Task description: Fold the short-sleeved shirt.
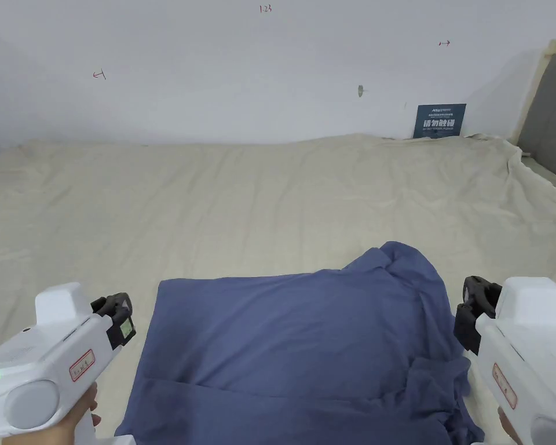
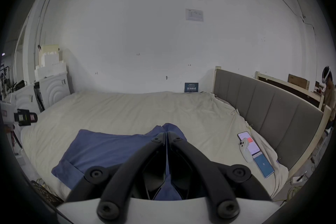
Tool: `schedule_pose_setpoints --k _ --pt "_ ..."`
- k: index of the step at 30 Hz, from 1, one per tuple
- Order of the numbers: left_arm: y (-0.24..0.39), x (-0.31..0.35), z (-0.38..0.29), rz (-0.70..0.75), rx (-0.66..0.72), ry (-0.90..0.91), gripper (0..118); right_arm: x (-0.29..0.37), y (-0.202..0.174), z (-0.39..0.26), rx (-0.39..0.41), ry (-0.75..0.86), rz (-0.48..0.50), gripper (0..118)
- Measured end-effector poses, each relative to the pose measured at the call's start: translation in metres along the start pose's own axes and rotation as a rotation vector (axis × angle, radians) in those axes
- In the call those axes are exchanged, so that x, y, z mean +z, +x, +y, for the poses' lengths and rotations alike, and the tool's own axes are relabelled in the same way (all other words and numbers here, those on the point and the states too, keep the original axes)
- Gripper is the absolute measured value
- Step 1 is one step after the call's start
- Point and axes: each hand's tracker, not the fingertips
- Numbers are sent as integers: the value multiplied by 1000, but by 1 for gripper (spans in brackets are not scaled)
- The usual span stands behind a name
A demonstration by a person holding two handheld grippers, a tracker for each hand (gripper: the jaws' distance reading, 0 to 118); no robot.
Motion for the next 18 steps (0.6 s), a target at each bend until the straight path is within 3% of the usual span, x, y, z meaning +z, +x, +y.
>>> schedule_pose_setpoints --k 9,18 --pt "-4 -70 23 -19 -10 -126 0 -36 3 14 -5 -6 20 0" --pt "-29 -228 54 13 -27 -340 3 -111 7 15 1 -52 8 0"
